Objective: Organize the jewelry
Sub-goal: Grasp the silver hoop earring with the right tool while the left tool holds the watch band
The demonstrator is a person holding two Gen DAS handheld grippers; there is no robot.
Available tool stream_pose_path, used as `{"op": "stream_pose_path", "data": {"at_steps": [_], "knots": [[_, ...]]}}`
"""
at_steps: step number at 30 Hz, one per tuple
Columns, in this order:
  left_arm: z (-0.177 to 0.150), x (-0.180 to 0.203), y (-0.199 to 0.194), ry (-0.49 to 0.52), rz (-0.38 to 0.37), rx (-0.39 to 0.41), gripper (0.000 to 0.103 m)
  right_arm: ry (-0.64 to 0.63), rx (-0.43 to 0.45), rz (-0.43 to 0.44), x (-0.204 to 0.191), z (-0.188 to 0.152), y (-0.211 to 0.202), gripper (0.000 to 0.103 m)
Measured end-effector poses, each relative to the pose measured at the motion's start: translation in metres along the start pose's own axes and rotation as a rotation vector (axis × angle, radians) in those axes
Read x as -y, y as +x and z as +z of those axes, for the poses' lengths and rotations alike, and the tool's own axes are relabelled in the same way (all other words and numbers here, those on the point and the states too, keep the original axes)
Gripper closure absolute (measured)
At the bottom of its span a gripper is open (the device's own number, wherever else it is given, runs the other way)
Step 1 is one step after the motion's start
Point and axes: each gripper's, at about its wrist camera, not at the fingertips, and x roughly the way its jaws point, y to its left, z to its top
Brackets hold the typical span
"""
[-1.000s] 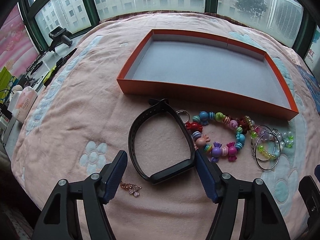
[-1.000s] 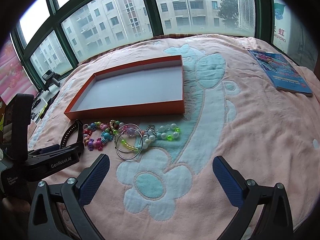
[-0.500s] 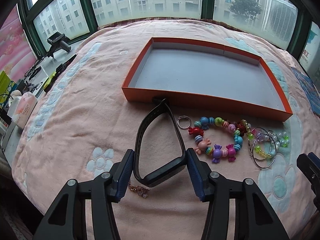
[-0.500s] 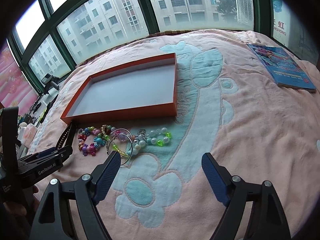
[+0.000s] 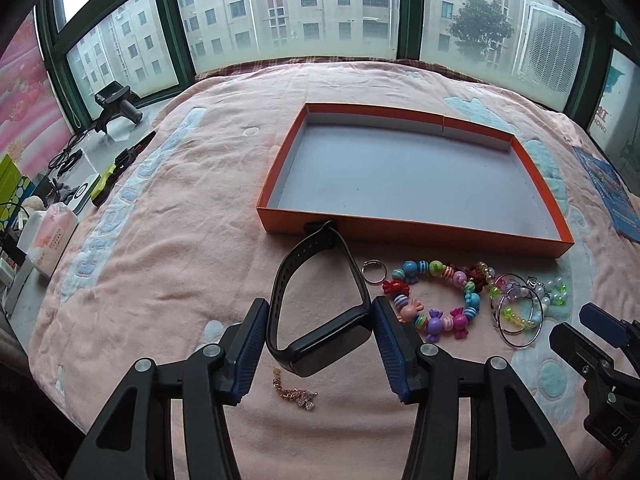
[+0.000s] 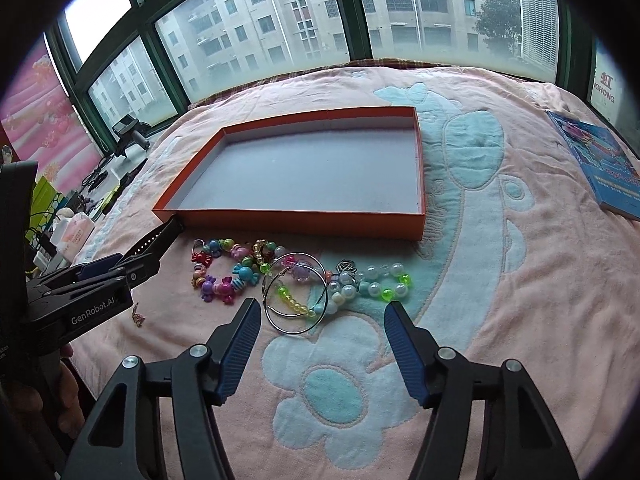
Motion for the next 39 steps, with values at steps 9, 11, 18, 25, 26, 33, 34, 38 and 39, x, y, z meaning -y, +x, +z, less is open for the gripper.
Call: {"op": "stream_pose_path", "data": {"at_steps": [9, 11, 18, 25, 26, 33, 34, 38, 39], "knots": [[0.004, -0.006, -0.007, -0.006, -0.021, 0.037, 0.047, -0.206, -0.014, -0.03, -0.027, 0.009, 0.013, 0.031], [0.005, -0.009, -0.008, -0.007, -0.027, 0.043, 0.047, -0.24, -0.022, -0.049, -0.032, 0.009, 0.017, 0.031], [0.007, -0.015, -0.003, -0.007, -0.042, 0.05, 0.047, -0.339, -0.041, -0.105, -0.045, 0.004, 0.028, 0.031], [0.006, -0.019, -0.001, -0.008, -0.053, 0.059, 0.047, -0.375, -0.069, -0.139, -0.048, 0.003, 0.035, 0.031], [0.006, -0.02, 0.0, -0.008, -0.056, 0.059, 0.047, -0.388, -0.071, -0.151, -0.048, 0.002, 0.035, 0.032], [0.007, -0.021, 0.002, -0.002, -0.06, 0.065, 0.047, -0.431, -0.097, -0.173, -0.051, -0.001, 0.041, 0.046], [0.007, -0.021, 0.002, -0.002, -0.061, 0.065, 0.047, -0.439, -0.097, -0.177, -0.052, -0.001, 0.041, 0.047], [0.007, -0.021, 0.001, -0.002, -0.062, 0.067, 0.047, -0.457, -0.09, -0.194, -0.056, -0.002, 0.041, 0.049], [0.007, -0.021, 0.0, -0.002, -0.061, 0.069, 0.047, -0.461, -0.087, -0.196, -0.056, -0.003, 0.04, 0.049]]}}
